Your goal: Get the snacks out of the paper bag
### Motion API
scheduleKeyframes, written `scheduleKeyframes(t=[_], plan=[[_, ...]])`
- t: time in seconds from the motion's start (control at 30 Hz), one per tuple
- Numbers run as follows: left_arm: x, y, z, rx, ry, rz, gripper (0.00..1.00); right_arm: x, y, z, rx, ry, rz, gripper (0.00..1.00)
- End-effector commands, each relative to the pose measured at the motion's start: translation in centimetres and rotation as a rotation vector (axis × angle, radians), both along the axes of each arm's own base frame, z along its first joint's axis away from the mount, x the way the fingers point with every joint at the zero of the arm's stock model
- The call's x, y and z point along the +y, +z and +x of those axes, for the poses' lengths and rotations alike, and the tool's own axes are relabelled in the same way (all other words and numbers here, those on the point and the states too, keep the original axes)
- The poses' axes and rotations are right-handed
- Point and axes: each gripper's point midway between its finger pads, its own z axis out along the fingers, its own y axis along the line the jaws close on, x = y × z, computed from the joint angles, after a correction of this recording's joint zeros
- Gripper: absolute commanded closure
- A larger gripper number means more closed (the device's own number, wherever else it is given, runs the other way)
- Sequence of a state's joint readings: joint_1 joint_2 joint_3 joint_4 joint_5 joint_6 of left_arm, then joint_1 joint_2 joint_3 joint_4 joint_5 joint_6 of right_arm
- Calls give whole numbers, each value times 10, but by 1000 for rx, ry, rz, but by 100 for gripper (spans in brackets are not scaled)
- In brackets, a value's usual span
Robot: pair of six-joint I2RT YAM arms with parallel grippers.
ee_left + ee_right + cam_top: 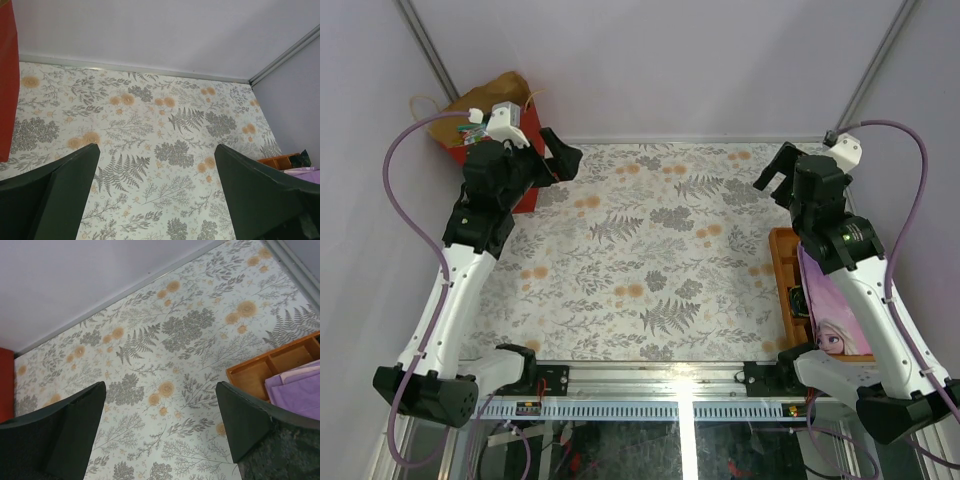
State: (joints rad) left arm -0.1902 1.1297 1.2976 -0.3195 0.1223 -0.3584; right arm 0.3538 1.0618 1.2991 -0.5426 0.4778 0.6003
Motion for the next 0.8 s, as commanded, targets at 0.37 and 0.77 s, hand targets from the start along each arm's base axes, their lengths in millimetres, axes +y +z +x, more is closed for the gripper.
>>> scheduleKeyframes(t=[0.37,0.77], plan=[[-2,6,-3,-13,-20,29,0,-97,-27,19,148,-510,114,0],[-8,5,-17,-20,-85,64,0,-131,-120,52,368,-781,295,20]])
